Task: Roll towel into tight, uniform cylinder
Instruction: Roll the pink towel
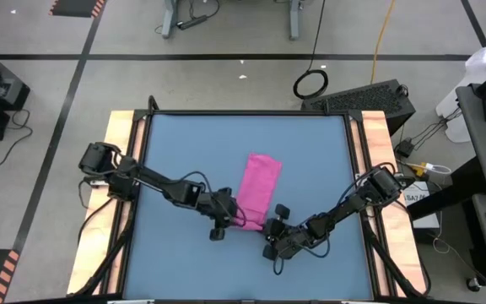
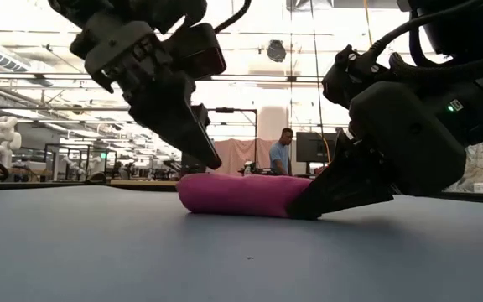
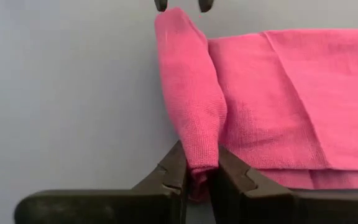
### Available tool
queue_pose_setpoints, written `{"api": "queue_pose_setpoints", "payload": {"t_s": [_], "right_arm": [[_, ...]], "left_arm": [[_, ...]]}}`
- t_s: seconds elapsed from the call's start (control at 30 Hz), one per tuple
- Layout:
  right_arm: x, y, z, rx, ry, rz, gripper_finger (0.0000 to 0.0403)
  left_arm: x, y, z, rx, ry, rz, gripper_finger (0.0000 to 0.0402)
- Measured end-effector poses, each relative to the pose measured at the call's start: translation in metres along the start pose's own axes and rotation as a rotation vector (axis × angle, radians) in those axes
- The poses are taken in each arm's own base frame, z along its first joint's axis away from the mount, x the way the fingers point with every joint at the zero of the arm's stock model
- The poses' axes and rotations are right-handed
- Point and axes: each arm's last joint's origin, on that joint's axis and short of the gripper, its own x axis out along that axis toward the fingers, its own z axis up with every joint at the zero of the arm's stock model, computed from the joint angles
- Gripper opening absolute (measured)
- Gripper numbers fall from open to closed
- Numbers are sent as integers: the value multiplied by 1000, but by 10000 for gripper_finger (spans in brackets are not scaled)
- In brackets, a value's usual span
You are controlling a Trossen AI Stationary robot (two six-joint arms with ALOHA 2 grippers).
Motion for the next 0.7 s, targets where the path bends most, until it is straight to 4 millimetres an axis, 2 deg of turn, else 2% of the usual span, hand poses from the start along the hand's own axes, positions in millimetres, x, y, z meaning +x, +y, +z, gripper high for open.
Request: {"api": "queue_pose_setpoints", "payload": {"t_s": [0.13,0.27,0.4,0.5,0.7], "right_arm": [[0,0,0,37,12,13,38],[0,1,0,53,19,31,38],[0,1,0,59,22,38,38],[0,1,0,59,23,39,38],[0,1,0,54,24,39,38]], "left_arm": [[2,-22,-5,127,-4,55,170],[4,-48,-13,254,-23,188,213],[11,-69,-19,403,-70,271,243],[19,-72,-26,443,-49,283,249],[31,-62,-35,439,1,370,250]]}}
